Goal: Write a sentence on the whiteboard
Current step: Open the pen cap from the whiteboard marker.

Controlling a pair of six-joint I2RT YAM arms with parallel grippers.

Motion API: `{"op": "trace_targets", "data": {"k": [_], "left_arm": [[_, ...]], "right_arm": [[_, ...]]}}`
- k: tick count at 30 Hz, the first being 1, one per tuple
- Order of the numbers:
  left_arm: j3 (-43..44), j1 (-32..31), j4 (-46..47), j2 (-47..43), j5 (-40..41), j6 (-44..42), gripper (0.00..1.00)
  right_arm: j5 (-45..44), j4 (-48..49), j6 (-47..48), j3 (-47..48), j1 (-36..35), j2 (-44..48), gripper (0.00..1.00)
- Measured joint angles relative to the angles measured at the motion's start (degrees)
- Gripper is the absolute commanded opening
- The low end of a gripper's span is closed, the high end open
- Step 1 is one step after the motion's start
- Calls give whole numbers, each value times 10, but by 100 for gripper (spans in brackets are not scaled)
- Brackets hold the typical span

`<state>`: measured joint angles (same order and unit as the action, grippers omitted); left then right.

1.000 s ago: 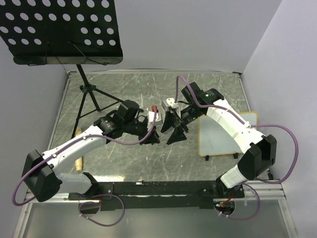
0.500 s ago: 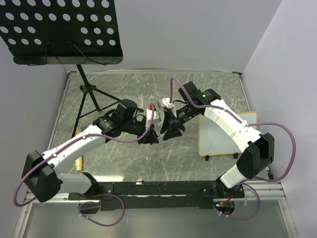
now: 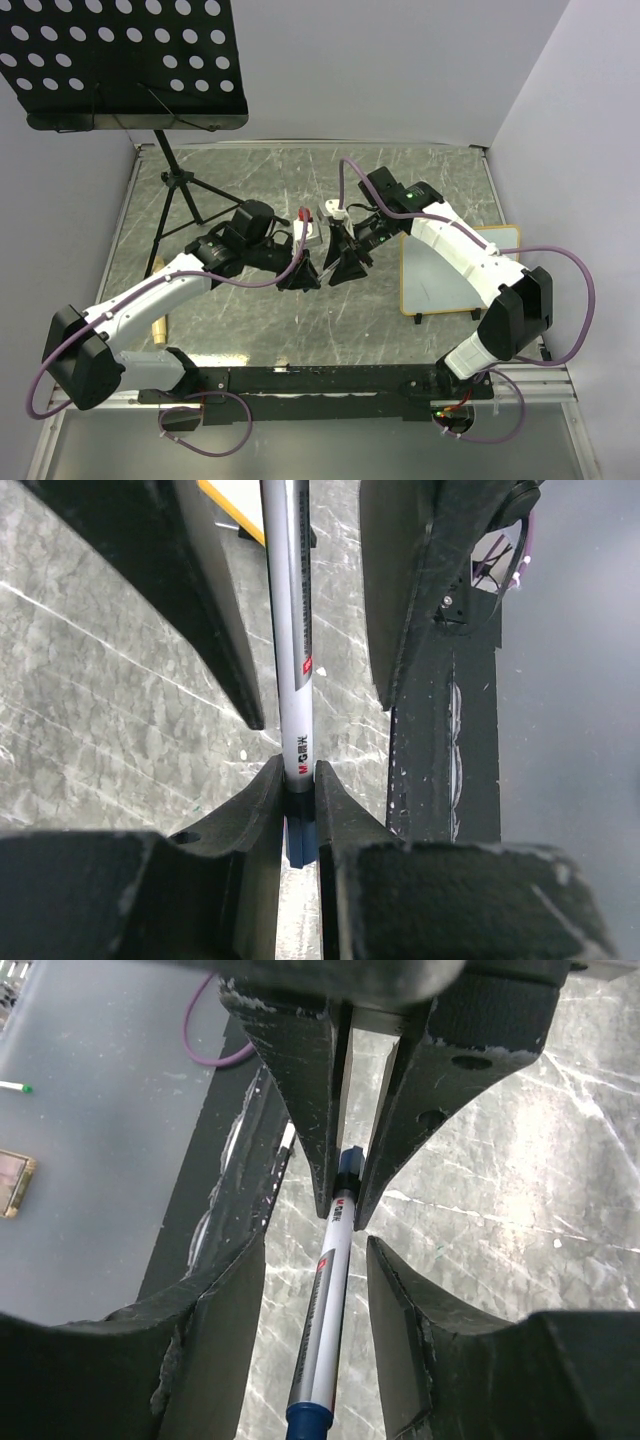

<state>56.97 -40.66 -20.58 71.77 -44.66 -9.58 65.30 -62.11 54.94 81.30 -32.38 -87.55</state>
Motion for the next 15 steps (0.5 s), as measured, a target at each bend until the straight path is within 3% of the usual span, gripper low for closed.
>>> {"op": "trace_targets", "data": {"k": [9, 12, 13, 15], "left_arm": [[-2, 0, 1, 0, -5, 3, 1], [-2, 0, 1, 1, -7, 4, 1], [-2, 0, 0, 1, -10, 6, 1], [-2, 0, -3, 1, -10, 12, 1]], "right_arm": [[8, 10, -15, 0, -4, -1, 34], [7, 12, -16, 0, -4, -3, 18], [6, 15, -15, 0, -4, -4, 5], [5, 21, -14, 0, -4, -8, 0]]}}
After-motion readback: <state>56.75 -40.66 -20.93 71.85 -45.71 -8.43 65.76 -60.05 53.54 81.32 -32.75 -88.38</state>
